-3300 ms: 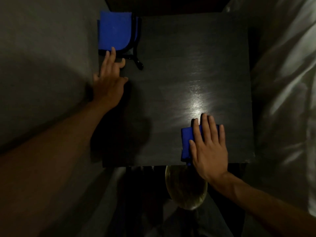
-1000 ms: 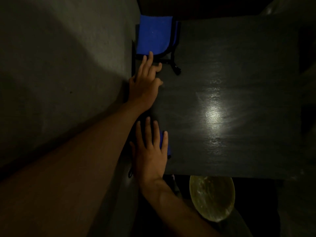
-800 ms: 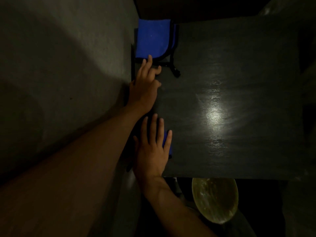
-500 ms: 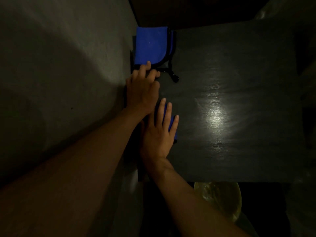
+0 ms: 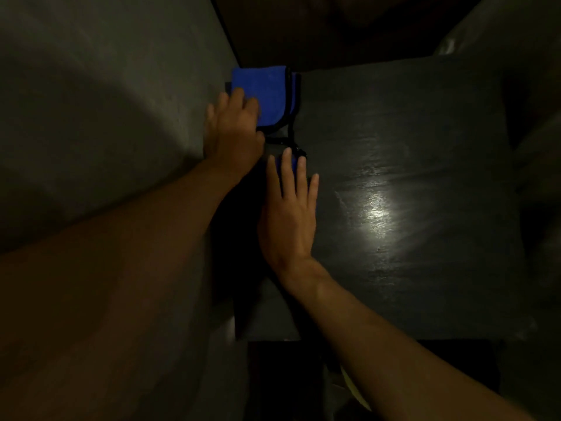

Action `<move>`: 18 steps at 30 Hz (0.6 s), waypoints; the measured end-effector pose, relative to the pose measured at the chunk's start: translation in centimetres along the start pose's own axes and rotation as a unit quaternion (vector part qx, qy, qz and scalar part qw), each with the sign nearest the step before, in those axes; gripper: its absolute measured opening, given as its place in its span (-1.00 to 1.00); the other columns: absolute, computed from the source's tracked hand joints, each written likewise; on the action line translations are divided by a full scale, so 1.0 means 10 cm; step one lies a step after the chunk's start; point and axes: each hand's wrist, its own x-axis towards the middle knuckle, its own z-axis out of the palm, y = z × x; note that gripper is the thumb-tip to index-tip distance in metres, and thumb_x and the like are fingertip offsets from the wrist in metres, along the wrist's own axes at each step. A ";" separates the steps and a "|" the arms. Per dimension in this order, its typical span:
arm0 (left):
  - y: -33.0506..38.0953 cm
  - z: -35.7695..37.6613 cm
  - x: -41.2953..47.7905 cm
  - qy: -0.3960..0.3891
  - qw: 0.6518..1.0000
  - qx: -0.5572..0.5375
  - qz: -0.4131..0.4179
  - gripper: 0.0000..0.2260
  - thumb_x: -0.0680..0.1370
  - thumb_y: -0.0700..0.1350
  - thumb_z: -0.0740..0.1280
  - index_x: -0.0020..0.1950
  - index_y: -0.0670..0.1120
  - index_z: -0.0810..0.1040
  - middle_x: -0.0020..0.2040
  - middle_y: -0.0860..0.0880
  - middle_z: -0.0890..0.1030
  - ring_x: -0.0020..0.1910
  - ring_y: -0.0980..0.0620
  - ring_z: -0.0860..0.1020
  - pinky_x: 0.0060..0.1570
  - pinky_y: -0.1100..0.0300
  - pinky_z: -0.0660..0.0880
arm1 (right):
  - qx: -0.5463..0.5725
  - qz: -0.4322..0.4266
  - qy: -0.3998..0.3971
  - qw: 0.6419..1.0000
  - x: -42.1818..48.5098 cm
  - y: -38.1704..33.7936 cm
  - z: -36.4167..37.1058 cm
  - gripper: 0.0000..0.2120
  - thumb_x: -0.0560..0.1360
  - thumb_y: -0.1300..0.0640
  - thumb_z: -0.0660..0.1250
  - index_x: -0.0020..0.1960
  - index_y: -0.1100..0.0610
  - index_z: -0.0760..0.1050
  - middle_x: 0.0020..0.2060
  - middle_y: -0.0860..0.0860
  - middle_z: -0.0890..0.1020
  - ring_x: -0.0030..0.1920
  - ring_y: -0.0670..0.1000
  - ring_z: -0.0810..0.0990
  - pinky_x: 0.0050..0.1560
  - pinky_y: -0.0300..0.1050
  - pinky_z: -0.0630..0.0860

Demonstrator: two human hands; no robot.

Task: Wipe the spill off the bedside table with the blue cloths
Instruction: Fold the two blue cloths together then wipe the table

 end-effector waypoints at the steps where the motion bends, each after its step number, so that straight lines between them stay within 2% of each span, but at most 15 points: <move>1: -0.02 0.01 0.03 -0.007 1.000 0.012 0.012 -0.74 0.45 -0.17 0.36 0.13 -0.17 0.47 0.19 -0.20 0.46 0.15 -0.22 0.42 0.12 -0.07 0.29 | -0.018 -0.026 -0.003 1.000 -0.06 0.07 -0.04 -0.34 0.52 0.06 -0.03 0.61 0.14 0.17 0.63 0.16 0.14 0.63 0.20 0.03 0.59 0.16 -0.22; 4: -0.06 0.05 0.10 -0.012 0.999 0.042 0.022 -0.73 0.47 -0.19 0.36 0.14 -0.20 0.47 0.25 -0.22 0.44 0.17 -0.25 0.41 0.11 -0.11 0.31 | -0.053 -0.104 -0.037 0.993 -0.26 0.24 -0.03 -0.41 0.58 0.04 0.08 0.61 0.09 0.22 0.62 0.15 0.17 0.63 0.18 0.05 0.60 0.15 -0.22; 6: -0.07 0.09 0.11 -0.013 0.999 0.044 0.017 -0.73 0.47 -0.22 0.34 0.15 -0.19 0.45 0.26 -0.23 0.43 0.17 -0.26 0.42 0.05 -0.14 0.36 | -0.057 -0.125 -0.056 0.989 -0.34 0.30 0.02 -0.44 0.65 -0.05 0.12 0.62 0.08 0.21 0.63 0.13 0.15 0.64 0.16 0.02 0.61 0.16 -0.16; 11: -0.05 0.14 0.14 0.014 1.000 -0.008 0.009 -0.75 0.53 -0.18 0.25 0.20 -0.19 0.43 0.27 -0.23 0.44 0.18 -0.24 0.42 0.04 -0.08 0.42 | -0.080 -0.108 -0.091 0.987 -0.30 0.24 0.05 -0.37 0.66 -0.24 -0.03 0.64 0.03 0.13 0.65 0.12 0.06 0.65 0.12 -0.07 0.61 0.15 -0.10; 15: -0.07 0.13 0.28 0.043 0.998 -0.043 -0.004 -0.69 0.60 -0.16 0.16 0.32 -0.24 0.39 0.25 -0.27 0.48 0.18 -0.25 0.45 0.11 0.00 0.38 | -0.127 -0.102 -0.148 0.975 -0.06 0.15 0.04 -0.33 0.63 -0.31 -0.25 0.65 -0.02 -0.15 0.65 0.12 -0.14 0.63 0.11 -0.26 0.59 0.16 -0.21; 18: -0.08 0.09 0.40 0.084 0.994 -0.053 -0.053 -0.57 0.65 -0.08 0.08 0.46 -0.27 0.29 0.29 -0.30 0.48 0.23 -0.23 0.47 0.19 0.05 0.36 | -0.122 -0.103 -0.161 0.974 0.24 0.10 0.03 -0.33 0.64 -0.32 -0.24 0.65 -0.02 -0.19 0.65 0.12 -0.16 0.63 0.12 -0.27 0.59 0.18 -0.21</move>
